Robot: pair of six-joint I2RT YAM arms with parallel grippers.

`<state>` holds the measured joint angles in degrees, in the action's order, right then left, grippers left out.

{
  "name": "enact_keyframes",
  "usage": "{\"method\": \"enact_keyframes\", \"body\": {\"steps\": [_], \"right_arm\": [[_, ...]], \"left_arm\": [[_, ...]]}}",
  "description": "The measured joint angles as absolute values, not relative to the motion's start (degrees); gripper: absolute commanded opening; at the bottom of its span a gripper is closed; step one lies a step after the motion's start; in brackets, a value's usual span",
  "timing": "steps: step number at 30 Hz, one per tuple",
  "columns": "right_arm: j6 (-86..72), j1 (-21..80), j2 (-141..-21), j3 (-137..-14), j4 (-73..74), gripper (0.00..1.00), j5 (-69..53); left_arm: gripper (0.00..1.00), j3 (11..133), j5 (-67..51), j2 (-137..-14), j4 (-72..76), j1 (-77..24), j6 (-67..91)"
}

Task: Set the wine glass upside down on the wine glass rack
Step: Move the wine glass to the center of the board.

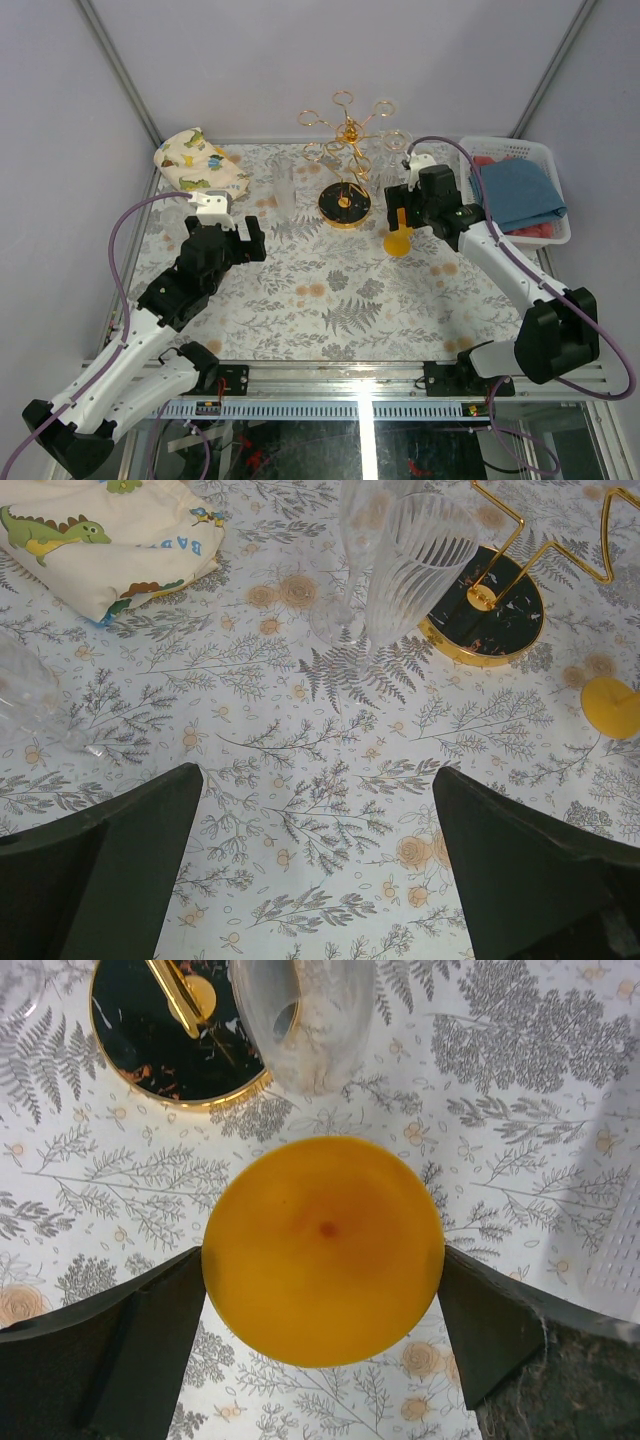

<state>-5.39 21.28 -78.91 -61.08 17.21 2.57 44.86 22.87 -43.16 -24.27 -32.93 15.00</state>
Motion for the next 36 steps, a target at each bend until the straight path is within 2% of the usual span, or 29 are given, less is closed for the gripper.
{"method": "enact_keyframes", "body": {"steps": [22, 36], "right_arm": [[-1.5, 21.3, -83.5, -61.1, 11.0, 0.99, 2.2], [-1.2, 21.3, -83.6, -60.7, 11.3, 0.99, -4.1]], "left_arm": [[1.0, 44.9, 22.9, -43.2, -24.3, -32.9, 15.0], [1.0, 44.8, 22.9, -43.2, -24.3, -32.9, 15.0]]}}
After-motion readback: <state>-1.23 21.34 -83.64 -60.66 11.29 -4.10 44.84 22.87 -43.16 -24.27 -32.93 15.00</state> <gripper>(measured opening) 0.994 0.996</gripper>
